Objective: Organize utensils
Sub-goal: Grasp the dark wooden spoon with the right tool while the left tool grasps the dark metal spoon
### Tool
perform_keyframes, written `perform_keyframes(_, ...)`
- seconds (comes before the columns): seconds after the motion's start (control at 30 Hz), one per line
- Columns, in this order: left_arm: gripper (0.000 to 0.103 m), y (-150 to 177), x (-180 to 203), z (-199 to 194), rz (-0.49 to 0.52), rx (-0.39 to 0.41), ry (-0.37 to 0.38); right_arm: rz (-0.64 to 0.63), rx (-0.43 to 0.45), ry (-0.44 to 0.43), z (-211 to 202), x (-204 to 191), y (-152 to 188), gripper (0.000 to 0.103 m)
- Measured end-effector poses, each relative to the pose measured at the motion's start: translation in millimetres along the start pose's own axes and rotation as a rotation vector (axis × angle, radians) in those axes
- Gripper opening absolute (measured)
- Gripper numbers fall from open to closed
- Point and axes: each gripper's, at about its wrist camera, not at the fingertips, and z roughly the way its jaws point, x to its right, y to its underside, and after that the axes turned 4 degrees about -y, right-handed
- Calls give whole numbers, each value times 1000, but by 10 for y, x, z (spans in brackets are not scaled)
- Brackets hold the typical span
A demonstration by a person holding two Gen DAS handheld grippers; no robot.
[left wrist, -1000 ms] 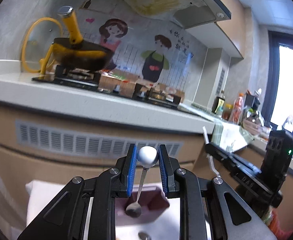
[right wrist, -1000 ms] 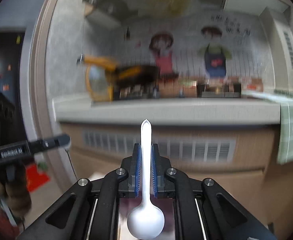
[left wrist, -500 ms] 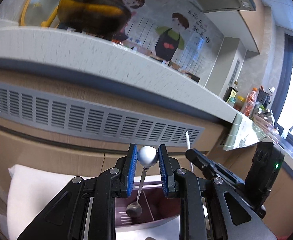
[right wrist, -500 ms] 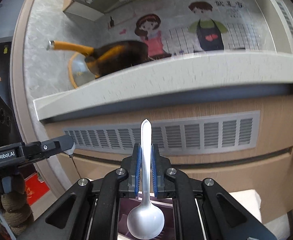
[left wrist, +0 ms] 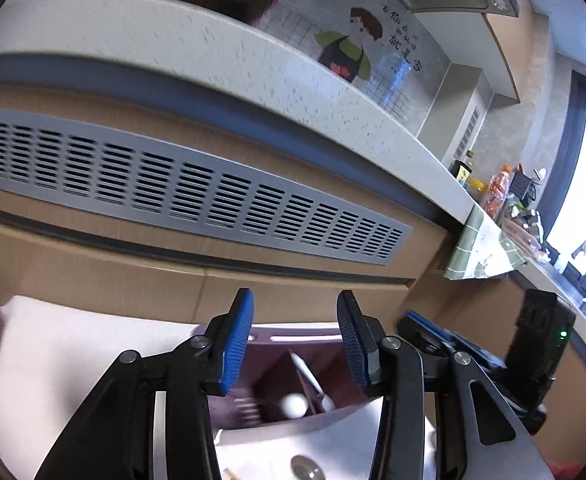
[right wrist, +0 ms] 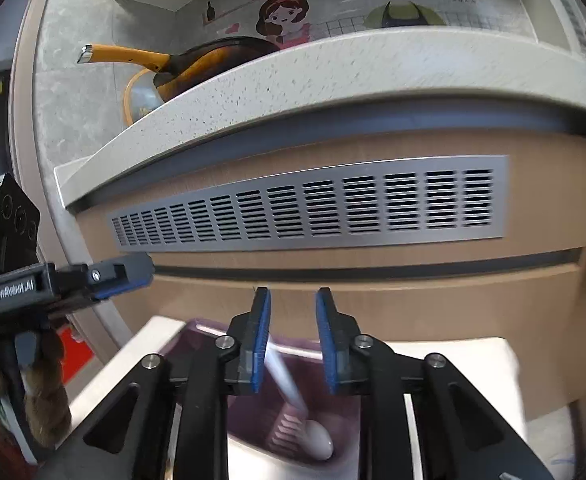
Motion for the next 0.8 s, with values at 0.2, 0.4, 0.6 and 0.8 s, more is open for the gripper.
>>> perform_keyframes(0.2, 46, 457, -39, -455, 5, -74, -145, -33, -166, 37, -493, -115, 390, 25)
perform_keyframes(0.4, 46, 1116, -48, -850, 37, -190, -229, -71, -363, 55, -915, -369, 1035, 26)
perform_keyframes(0.6, 46, 1625, -64, -1194, 66, -257, -271, 106, -553, 5, -1268, -526, 1721, 26)
perform_keyframes(0.8, 46, 1869, -164, -1316, 5, -295, -269, 250, -648, 7, -1349, -615, 2124, 29)
